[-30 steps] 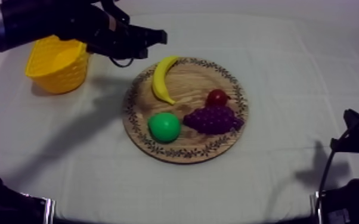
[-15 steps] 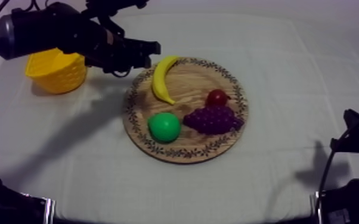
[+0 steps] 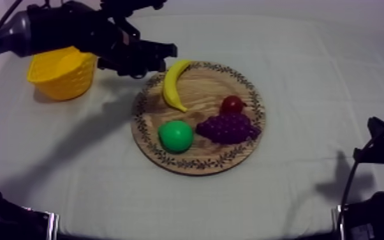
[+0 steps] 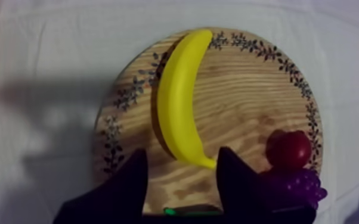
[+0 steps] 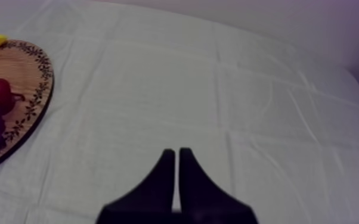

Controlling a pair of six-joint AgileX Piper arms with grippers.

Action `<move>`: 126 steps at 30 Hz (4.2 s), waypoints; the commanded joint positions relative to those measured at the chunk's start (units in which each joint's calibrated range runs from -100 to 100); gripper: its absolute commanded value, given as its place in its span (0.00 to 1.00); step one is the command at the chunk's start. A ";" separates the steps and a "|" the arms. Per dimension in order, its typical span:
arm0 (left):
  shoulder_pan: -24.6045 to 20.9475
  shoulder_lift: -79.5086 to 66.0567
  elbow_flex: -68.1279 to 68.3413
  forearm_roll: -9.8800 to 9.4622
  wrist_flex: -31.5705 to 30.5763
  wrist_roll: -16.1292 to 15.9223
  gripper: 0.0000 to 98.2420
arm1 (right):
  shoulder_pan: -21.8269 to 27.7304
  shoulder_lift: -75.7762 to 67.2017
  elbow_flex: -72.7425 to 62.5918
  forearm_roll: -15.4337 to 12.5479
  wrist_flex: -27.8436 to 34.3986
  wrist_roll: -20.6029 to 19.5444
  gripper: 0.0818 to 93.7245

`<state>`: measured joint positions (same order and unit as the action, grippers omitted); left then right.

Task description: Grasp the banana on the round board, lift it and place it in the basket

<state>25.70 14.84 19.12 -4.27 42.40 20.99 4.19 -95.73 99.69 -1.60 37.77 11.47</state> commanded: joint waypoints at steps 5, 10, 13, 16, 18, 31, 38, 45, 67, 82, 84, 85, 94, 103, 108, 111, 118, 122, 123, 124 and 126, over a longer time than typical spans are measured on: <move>-0.15 6.35 -8.33 0.64 7.31 -0.84 0.43 | 0.02 -0.02 -0.03 0.02 -0.03 0.03 0.00; -0.31 10.33 -12.81 1.71 11.03 -1.89 0.43 | 0.02 -0.02 -0.03 0.02 -0.03 0.03 0.00; -0.52 12.47 -14.87 2.52 12.91 -2.49 0.42 | 0.02 -0.02 -0.03 0.02 -0.03 0.03 0.00; -0.72 14.56 -16.96 3.09 14.99 -2.79 0.42 | 0.02 -0.02 -0.03 0.02 -0.03 0.03 0.00; -0.73 15.81 -18.38 3.28 16.17 -2.94 0.42 | 0.02 -0.02 -0.03 0.02 -0.03 0.03 0.00; -0.31 21.05 -23.66 3.49 22.86 -2.62 0.57 | 0.02 -0.02 -0.03 0.02 -0.03 0.03 0.00; -1.55 24.28 -25.65 4.34 24.72 -3.29 0.55 | 0.02 -0.02 -0.03 0.02 -0.03 0.03 0.00; -1.54 28.03 -31.16 4.85 26.70 -4.76 0.52 | 0.02 -0.02 -0.03 0.02 -0.03 0.03 0.00; -0.99 28.38 -35.87 0.63 31.49 -7.57 0.28 | 0.02 -0.02 -0.03 0.02 -0.03 0.04 0.00; -11.05 10.02 -32.81 -4.48 39.34 -8.66 0.25 | 0.02 -0.02 -0.03 0.02 -0.03 0.04 0.00; -13.01 8.46 -32.16 -4.77 39.53 -9.05 0.25 | 0.02 -0.02 -0.03 0.02 -0.03 0.03 0.00; -14.01 7.82 -31.73 -4.91 39.58 -9.21 0.25 | 0.02 -0.02 -0.03 0.02 -0.03 0.03 0.00; -21.56 4.64 -25.54 -5.93 37.75 -10.17 0.24 | 0.02 -0.02 -0.03 0.02 -0.03 0.03 0.00; -24.86 7.00 -21.55 -6.06 32.78 -10.69 0.24 | 0.02 -0.02 -0.03 0.02 -0.03 0.03 0.00; -25.40 9.66 -22.21 -6.06 31.12 -10.83 0.24 | 0.02 -0.02 -0.03 0.02 -0.03 0.03 0.00; -25.68 11.32 -23.17 -5.95 30.45 -10.85 0.24 | 0.02 -0.02 -0.03 0.02 -0.03 0.03 0.00; -26.41 15.71 -25.32 -5.35 29.07 -10.90 0.24 | 0.02 -0.02 -0.03 0.02 -0.03 0.05 0.00; -26.51 17.23 -25.33 -5.02 26.63 -11.64 0.29 | 0.02 -0.02 -0.03 0.02 -0.03 0.06 0.00; -26.52 17.44 -25.24 -4.93 25.96 -11.82 0.30 | 0.02 -0.02 -0.03 0.02 -0.03 0.07 0.00; -26.52 17.67 -25.18 -4.77 25.30 -12.04 0.31 | 0.02 -0.02 -0.03 0.02 -0.03 0.07 0.00; -26.68 18.04 -25.14 -4.29 24.13 -12.59 0.33 | 0.02 -0.02 -0.03 0.02 -0.03 0.08 0.00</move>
<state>-0.91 32.80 -6.00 -8.69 67.21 8.67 4.19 -95.73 99.69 -1.60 37.76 11.51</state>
